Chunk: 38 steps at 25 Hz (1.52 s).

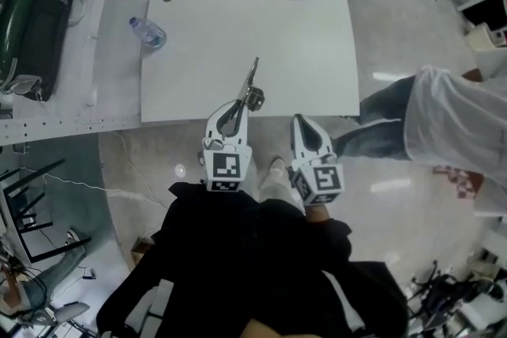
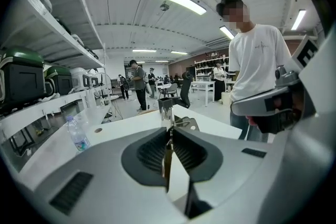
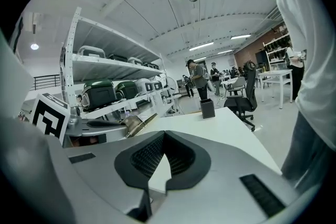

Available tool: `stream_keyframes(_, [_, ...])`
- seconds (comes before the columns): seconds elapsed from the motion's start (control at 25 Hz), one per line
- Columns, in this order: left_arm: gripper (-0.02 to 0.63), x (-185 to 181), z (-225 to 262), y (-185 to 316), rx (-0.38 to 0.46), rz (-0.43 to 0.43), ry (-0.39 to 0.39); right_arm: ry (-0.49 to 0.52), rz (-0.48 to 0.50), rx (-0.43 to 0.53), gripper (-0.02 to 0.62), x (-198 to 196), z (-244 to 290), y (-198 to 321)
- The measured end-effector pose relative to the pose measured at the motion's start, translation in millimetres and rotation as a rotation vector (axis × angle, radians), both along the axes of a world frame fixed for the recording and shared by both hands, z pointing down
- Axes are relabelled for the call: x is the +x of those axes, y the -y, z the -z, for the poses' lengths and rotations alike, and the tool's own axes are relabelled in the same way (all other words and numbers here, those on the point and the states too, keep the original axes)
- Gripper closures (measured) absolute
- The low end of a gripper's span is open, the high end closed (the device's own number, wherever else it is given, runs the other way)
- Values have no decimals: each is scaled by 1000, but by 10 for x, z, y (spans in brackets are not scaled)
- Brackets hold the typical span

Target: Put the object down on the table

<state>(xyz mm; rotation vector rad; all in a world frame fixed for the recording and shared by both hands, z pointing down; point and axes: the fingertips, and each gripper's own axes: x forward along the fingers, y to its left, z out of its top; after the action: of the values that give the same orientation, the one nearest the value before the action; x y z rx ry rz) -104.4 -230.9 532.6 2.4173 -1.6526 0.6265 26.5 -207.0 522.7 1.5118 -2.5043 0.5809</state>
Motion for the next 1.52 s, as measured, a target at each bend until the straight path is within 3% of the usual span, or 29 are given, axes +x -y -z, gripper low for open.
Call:
stream_keyframes(0.64, [571, 220, -606, 481, -51, -170, 249, 5, -35, -62, 594, 2, -248, 133])
stream_keyframes(1.52, [575, 356, -1303, 814, -136, -310, 414, 2, -76, -130, 595, 78, -500, 263])
